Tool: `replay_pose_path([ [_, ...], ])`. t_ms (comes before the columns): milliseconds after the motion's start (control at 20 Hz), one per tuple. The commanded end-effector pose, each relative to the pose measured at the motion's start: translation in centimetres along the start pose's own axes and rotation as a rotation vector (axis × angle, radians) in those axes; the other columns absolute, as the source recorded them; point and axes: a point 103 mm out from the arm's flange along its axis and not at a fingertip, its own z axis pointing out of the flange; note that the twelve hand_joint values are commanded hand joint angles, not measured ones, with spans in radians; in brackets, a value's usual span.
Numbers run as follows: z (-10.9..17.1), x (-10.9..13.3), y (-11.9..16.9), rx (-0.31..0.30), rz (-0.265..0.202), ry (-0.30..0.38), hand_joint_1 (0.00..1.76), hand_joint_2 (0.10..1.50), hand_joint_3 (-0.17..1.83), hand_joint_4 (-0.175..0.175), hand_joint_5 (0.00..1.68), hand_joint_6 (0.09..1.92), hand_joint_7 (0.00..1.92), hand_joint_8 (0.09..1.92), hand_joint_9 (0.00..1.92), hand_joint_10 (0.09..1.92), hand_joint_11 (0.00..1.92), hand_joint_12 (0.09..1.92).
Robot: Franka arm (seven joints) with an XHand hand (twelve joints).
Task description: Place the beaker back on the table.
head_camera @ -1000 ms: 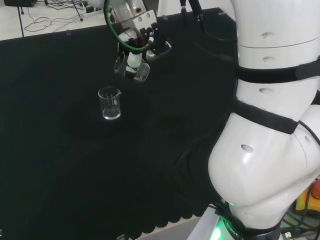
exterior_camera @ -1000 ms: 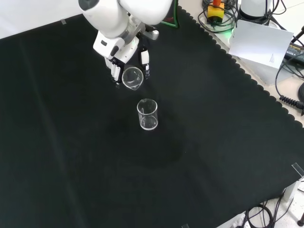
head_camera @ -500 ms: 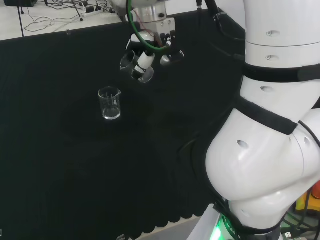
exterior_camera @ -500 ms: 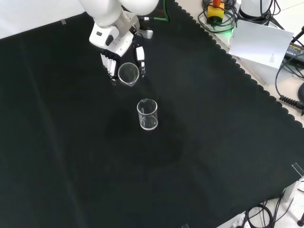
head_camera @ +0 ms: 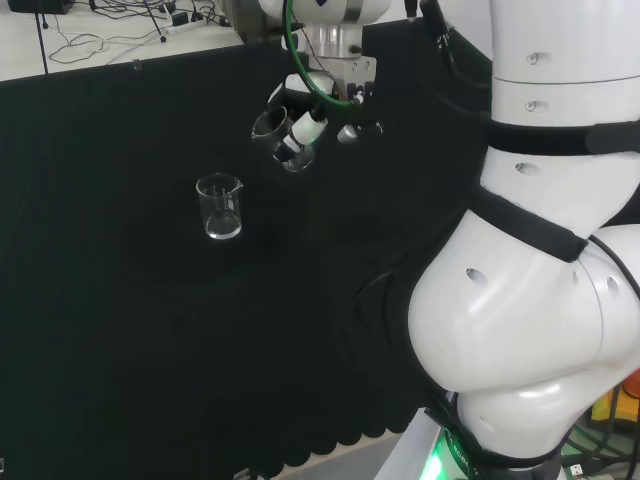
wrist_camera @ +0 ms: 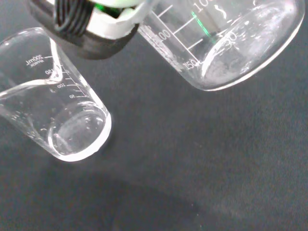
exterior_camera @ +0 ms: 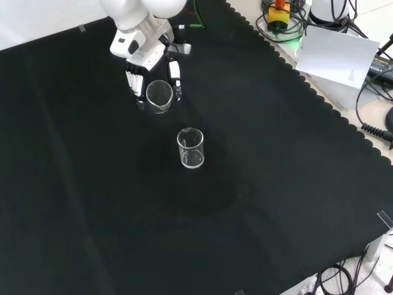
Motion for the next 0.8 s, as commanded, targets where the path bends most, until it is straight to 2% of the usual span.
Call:
replay_pose_path([
  [50,2.1,-2.3,0.8,-0.049,-0.004,0.093,1.28,1.12,-0.17,-0.105,1.04,0.87,1.26,0.75,1.34,0.97,1.10,0.81],
  [500,4.3,-3.8,1.2,-0.188,-0.019,0.216,1.28,1.12,-0.17,-0.102,1.03,0.88,1.26,0.75,1.33,0.96,1.10,0.80],
  [800,5.9,-4.5,1.6,-0.202,-0.009,0.235,1.28,1.11,-0.17,-0.104,1.05,0.85,1.28,0.70,1.34,0.92,1.11,0.79],
])
